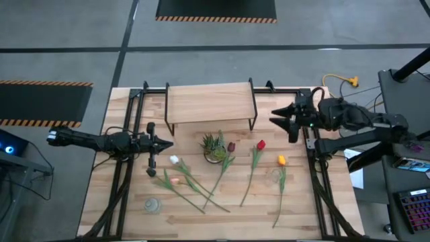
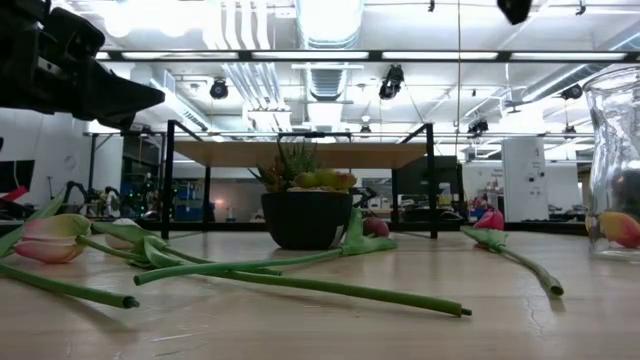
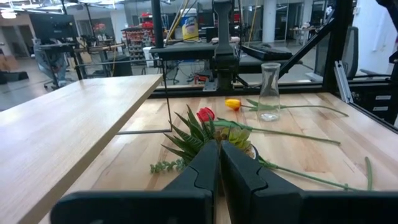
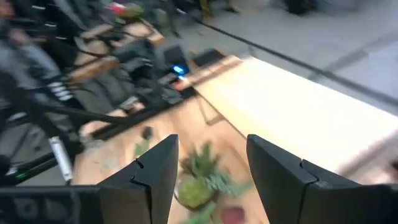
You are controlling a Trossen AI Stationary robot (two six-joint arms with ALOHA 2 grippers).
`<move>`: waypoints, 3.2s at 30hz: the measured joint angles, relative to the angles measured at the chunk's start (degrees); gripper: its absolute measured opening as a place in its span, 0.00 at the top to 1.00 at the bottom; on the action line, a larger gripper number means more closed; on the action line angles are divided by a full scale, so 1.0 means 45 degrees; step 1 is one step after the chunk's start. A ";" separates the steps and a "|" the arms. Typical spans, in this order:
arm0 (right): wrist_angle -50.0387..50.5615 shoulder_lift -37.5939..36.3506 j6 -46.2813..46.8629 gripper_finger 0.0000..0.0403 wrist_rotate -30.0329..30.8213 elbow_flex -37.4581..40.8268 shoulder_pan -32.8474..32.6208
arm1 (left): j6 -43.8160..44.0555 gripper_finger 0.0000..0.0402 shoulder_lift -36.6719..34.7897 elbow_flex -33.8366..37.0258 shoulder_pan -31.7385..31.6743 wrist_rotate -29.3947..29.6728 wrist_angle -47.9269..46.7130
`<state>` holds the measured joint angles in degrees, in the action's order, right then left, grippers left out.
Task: Pick and place flowers into a vace then onto a shelf
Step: Put the yellow flower into the right transparent vase
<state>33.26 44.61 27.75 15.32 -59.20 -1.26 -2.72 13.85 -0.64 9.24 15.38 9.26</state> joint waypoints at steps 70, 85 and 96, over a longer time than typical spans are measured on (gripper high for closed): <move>1.1067 0.8643 2.1166 0.59 -0.1789 -0.3230 -1.1364 | 0.0102 1.00 0.0005 -0.0017 0.0003 0.0001 0.0192; 1.0508 1.0658 2.1085 0.62 -0.1848 -0.3230 -1.1361 | 0.0102 1.00 0.0005 -0.0007 0.0000 0.0000 0.0185; 1.0129 1.2288 2.1039 0.61 -0.1836 -0.3230 -1.1339 | 0.0102 1.00 0.0005 -0.0007 -0.0002 0.0000 0.0183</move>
<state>78.84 99.90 122.42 7.06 -73.73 -52.28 -2.26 13.87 -0.67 9.23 15.38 10.09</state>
